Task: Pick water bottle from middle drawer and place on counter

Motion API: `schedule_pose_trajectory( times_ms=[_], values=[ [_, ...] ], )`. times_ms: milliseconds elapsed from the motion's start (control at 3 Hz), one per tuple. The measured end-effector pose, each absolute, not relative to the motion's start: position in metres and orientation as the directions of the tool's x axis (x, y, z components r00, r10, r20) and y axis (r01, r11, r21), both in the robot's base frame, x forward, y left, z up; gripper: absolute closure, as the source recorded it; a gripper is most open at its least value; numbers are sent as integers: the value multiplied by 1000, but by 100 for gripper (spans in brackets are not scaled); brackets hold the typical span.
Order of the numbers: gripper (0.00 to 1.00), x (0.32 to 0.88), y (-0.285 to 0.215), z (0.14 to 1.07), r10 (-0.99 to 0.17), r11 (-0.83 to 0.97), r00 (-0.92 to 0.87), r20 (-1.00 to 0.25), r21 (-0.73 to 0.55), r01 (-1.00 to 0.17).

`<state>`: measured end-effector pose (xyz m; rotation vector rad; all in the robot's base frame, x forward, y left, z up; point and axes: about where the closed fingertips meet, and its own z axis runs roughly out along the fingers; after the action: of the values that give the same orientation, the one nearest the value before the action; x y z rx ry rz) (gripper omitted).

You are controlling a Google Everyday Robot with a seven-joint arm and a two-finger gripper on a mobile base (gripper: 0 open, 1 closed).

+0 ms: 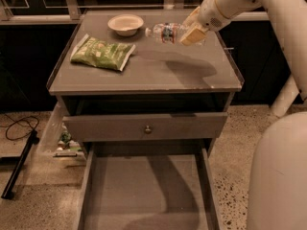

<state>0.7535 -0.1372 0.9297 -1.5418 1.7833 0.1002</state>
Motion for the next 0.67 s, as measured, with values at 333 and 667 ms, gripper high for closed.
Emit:
schedule_pose_trajectory(
  times_ms=[333, 667],
  values=[
    [100, 762, -138, 911, -834, 281, -28, -551, -379, -882],
    [100, 763, -134, 895, -820, 293, -51, -569, -342, -893]
  ],
)
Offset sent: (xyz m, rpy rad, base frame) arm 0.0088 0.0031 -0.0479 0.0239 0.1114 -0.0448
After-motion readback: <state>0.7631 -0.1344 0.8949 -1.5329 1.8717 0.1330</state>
